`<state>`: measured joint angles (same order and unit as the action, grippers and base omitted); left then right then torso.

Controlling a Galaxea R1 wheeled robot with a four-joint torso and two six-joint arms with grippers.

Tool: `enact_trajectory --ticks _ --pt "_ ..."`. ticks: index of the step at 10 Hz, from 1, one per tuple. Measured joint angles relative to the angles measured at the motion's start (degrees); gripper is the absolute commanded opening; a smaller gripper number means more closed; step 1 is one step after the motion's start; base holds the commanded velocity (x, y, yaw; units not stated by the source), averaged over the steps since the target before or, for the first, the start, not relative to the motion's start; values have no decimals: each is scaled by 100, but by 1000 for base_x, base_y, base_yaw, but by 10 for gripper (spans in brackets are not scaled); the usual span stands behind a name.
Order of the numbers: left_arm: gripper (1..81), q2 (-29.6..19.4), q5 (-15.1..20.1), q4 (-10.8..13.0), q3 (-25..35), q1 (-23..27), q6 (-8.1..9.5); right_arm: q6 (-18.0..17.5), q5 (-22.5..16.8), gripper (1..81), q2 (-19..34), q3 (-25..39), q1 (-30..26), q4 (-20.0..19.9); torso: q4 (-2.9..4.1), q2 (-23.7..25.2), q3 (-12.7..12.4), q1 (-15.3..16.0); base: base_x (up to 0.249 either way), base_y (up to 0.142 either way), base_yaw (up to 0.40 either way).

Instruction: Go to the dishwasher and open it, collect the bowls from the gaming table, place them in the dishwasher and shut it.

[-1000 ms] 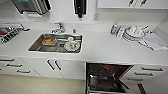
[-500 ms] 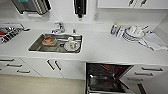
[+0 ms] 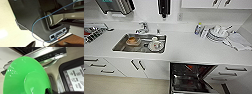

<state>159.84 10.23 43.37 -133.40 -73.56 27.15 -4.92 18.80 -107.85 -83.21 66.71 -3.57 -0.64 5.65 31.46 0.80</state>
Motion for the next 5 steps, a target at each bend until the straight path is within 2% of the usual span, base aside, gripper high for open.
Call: enact_trajectory --ticks 2,5 --pt "811 433 -189 59 -455 -402 -11 -204 -34 10 110 369 -539 2 0 0 0 0 0 0 0" --pt "811 816 -390 113 -1302 -568 -11 -618 -141 10 188 627 -1239 0 0 0 0 0 0 0 0"
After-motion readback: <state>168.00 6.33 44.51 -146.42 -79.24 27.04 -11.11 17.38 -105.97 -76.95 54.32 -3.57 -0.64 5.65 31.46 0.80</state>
